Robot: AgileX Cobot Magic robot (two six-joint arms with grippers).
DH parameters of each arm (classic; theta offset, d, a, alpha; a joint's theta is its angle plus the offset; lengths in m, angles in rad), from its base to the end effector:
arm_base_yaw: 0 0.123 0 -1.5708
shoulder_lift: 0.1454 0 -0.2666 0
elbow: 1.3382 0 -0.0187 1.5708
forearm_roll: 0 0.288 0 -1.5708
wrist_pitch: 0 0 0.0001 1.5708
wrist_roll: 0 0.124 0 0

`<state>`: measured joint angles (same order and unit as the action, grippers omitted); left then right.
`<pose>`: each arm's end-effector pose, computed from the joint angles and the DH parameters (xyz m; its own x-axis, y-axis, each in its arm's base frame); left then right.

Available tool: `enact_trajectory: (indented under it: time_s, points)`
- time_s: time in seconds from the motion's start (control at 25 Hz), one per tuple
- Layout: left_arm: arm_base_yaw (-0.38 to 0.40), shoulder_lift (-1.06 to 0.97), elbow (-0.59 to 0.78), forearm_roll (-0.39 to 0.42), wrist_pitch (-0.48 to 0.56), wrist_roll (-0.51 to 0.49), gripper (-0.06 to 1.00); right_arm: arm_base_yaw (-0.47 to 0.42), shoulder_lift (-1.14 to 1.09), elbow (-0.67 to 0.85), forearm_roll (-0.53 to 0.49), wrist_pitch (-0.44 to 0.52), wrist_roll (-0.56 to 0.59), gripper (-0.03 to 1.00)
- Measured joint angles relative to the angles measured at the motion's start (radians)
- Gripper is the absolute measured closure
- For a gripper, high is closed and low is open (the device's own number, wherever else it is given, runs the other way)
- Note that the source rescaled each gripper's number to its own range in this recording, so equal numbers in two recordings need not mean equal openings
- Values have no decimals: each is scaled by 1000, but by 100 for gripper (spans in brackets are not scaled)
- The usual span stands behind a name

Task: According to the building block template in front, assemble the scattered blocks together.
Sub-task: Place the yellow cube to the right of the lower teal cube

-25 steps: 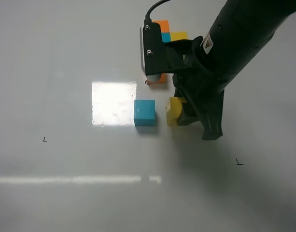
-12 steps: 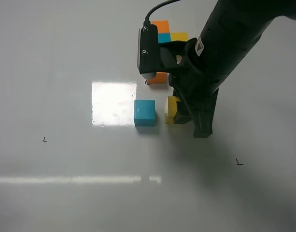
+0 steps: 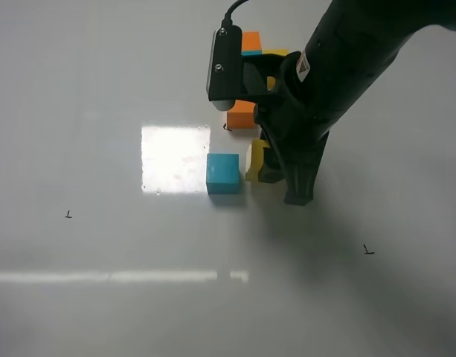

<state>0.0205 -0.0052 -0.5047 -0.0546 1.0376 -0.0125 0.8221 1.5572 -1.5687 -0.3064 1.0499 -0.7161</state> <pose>0.0758 -0.0043 0.2848 -0.4263 -0.0490 -0.9033 0.0049 0.9984 -0.0564 0.2901 0.2645 0.3383 0.1090 -0.9686 -0.2236 -0.8042 0.0463 -0.5925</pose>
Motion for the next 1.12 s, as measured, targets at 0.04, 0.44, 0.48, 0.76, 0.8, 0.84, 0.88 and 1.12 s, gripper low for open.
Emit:
enact_trajectory:
  time_s: [0.04, 0.44, 0.48, 0.76, 0.8, 0.84, 0.88, 1.12]
  points:
    - [0, 0, 0, 0, 0, 0, 70, 0, 2, 0, 0, 0, 5, 58]
    - [0, 0, 0, 0, 0, 0, 70, 20, 36, -1, -1, 13, 41, 58]
    - [0, 0, 0, 0, 0, 0, 70, 20, 36, -1, -1, 13, 45, 58]
    - [0, 0, 0, 0, 0, 0, 70, 20, 56, -1, -13, 9, 69, 58]
    - [0, 0, 0, 0, 0, 0, 70, 20, 57, -1, -13, 9, 70, 58]
    - [0, 0, 0, 0, 0, 0, 70, 20, 58, -1, -14, 9, 72, 58]
    - [0, 0, 0, 0, 0, 0, 70, 20, 58, -1, -14, 9, 73, 58]
    - [0, 0, 0, 0, 0, 0, 70, 23, 59, -1, -25, -4, 74, 58]
